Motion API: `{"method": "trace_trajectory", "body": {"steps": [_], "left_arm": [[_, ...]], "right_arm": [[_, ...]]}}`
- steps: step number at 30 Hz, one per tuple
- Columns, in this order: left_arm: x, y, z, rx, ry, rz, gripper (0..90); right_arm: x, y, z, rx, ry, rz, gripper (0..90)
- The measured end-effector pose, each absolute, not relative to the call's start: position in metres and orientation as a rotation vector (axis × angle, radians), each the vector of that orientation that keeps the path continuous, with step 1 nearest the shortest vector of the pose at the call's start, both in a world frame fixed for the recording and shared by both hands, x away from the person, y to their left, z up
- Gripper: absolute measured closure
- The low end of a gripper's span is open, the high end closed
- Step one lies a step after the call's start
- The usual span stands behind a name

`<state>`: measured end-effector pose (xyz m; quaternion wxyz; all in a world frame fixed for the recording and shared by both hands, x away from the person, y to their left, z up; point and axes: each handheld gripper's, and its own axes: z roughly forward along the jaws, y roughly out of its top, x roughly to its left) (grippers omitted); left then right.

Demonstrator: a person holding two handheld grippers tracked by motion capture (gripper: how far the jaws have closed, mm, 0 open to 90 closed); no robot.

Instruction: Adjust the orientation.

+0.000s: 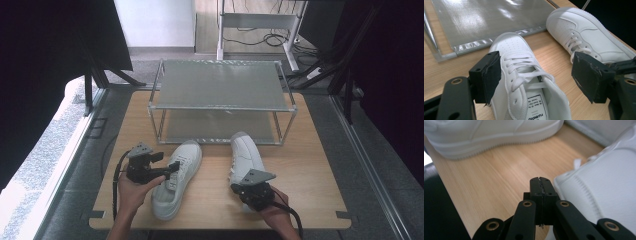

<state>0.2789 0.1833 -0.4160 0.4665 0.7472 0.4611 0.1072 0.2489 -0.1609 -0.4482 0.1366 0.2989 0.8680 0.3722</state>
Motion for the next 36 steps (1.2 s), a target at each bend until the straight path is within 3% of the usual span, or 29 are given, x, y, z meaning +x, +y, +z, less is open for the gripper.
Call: {"method": "trace_trajectory", "body": {"steps": [16,28,36], "left_arm": [[0.275,0.189,-0.412,1.801,1.134,0.307,28.2],[0.275,0.191,-0.414,1.77,1.149,0.276,29.1],[0.275,0.191,-0.412,1.774,1.151,0.244,30.1]], "right_arm": [[0.251,-0.178,-0.453,0.945,2.466,0.975,90.0],[0.258,-0.219,-0.444,1.008,2.359,1.05,90.0],[0.275,-0.271,-0.446,1.174,2.339,1.177,90.0]]}}
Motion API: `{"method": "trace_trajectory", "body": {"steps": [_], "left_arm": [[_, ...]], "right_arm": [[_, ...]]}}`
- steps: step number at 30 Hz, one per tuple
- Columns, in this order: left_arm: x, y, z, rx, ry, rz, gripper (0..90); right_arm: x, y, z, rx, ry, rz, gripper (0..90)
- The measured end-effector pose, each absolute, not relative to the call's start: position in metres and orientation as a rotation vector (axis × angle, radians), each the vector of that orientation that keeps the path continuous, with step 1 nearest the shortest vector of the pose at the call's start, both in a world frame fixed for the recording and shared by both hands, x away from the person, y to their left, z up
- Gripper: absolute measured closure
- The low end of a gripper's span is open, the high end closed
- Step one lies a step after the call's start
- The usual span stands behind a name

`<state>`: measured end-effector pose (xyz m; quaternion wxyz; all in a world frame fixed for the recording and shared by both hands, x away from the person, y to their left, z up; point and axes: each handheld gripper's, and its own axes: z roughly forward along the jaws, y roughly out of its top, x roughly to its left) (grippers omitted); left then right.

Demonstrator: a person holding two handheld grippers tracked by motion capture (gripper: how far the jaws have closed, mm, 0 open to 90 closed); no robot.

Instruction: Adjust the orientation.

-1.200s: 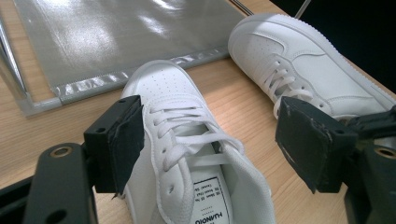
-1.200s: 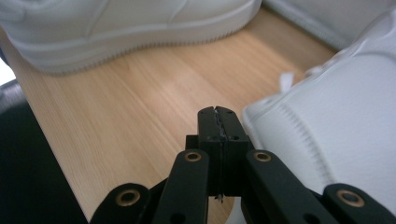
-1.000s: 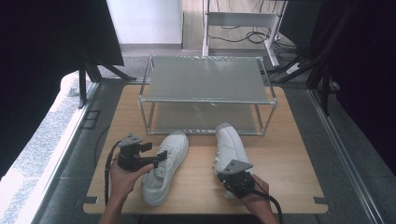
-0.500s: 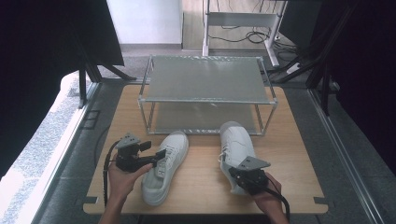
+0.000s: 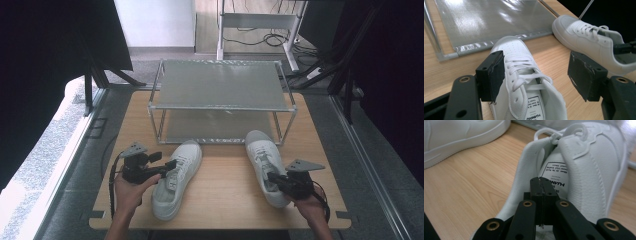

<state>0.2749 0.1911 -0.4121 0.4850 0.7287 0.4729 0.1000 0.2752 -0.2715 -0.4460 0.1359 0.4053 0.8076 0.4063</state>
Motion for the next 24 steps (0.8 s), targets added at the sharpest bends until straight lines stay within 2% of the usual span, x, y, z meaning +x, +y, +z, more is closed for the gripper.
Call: {"method": "trace_trajectory", "body": {"steps": [9,16,20,24], "left_arm": [[0.274,0.194,-0.413,1.753,1.164,0.232,31.0],[0.274,0.197,-0.413,1.746,1.168,0.223,31.0],[0.273,0.196,-0.414,1.752,1.168,0.204,30.9],[0.273,0.196,-0.415,1.756,1.172,0.199,31.0]], "right_arm": [[0.275,-0.293,-0.451,1.23,2.306,1.142,90.0],[0.258,-0.263,-0.422,1.086,2.259,1.166,90.0],[0.248,-0.239,-0.429,1.044,2.342,1.102,90.0],[0.238,-0.229,-0.455,1.057,2.358,0.946,90.0]]}}
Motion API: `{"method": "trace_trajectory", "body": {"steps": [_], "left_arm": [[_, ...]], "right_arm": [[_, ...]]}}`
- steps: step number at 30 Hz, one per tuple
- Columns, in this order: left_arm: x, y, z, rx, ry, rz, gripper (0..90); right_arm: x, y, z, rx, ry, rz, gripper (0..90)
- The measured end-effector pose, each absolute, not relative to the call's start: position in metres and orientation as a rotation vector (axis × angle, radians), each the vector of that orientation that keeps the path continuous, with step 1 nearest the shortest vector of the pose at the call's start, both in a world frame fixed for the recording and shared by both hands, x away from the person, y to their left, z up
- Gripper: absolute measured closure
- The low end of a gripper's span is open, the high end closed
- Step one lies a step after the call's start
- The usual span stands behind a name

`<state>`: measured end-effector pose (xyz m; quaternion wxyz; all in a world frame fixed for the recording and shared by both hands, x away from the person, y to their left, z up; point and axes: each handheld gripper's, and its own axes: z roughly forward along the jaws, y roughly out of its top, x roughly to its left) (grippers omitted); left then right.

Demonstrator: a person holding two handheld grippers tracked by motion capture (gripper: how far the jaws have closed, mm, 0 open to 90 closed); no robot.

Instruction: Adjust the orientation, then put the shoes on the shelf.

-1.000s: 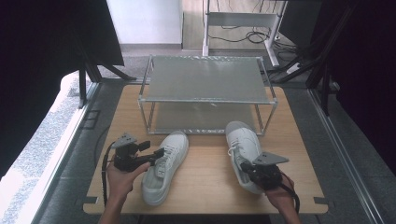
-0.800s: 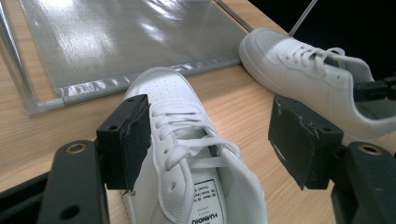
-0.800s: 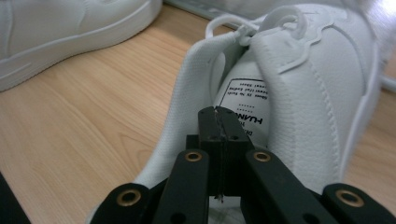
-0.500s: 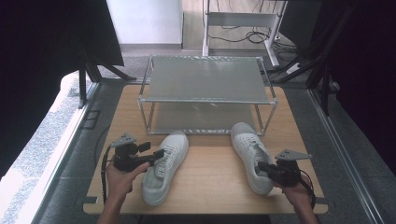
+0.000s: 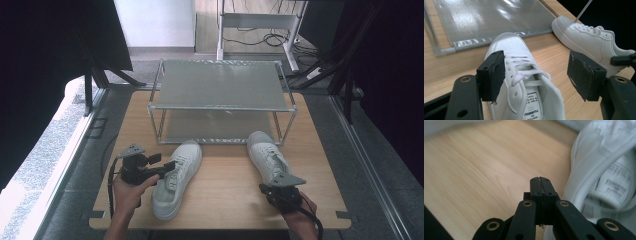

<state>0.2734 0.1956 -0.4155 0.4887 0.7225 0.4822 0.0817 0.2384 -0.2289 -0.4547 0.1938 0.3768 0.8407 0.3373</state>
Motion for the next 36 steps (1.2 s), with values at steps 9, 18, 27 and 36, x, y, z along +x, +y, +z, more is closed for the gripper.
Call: {"method": "trace_trajectory", "body": {"steps": [9,18,27,36], "left_arm": [[0.274,0.216,-0.414,1.685,1.2,0.174,31.3],[0.272,0.228,-0.411,1.655,1.206,0.163,31.7],[0.269,0.225,-0.406,1.664,1.175,0.157,34.4],[0.266,0.23,-0.402,1.639,1.144,0.169,35.8]], "right_arm": [[0.226,-0.252,-0.465,1.119,2.319,0.89,90.0],[0.227,-0.267,-0.465,1.135,2.339,0.945,90.0],[0.223,-0.257,-0.441,0.983,2.329,1.126,73.0],[0.249,-0.261,-0.411,0.948,2.266,1.203,51.3]]}}
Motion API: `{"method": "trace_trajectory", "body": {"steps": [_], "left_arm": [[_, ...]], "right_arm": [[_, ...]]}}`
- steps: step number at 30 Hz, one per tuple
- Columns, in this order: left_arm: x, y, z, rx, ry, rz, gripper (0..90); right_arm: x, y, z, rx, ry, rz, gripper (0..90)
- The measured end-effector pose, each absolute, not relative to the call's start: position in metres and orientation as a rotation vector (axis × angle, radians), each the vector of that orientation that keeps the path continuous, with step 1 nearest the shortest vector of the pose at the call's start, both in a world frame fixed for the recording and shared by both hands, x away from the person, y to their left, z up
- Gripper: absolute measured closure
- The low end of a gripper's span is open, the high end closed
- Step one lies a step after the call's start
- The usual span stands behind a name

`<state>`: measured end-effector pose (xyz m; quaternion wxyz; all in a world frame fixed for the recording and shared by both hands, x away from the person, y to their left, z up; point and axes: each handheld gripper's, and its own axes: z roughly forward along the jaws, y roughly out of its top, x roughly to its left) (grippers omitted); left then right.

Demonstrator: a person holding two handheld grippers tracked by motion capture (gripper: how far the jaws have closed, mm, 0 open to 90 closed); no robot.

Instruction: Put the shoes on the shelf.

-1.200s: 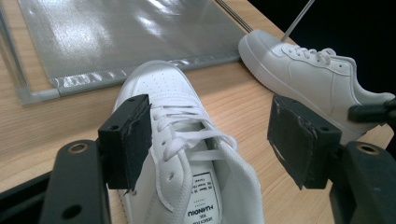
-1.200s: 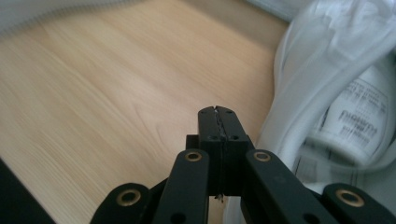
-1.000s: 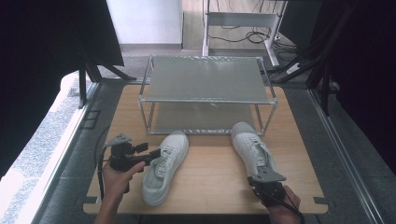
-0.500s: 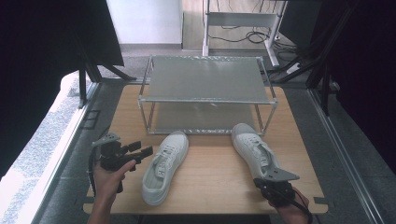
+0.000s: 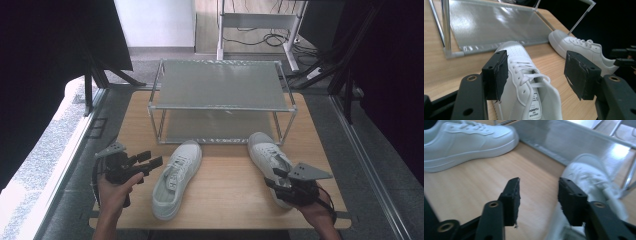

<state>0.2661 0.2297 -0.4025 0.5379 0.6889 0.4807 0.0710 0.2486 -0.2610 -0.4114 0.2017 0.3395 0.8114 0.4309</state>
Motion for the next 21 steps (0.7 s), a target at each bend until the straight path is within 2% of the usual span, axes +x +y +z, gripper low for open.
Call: {"method": "trace_trajectory", "body": {"steps": [10,21], "left_arm": [[0.269,0.231,-0.402,1.637,1.155,0.182,36.0],[0.272,0.221,-0.411,1.735,1.19,0.21,37.1]], "right_arm": [[0.29,-0.278,-0.388,1.038,2.204,1.2,47.3],[0.298,-0.297,-0.418,1.17,2.16,1.166,48.2]]}}
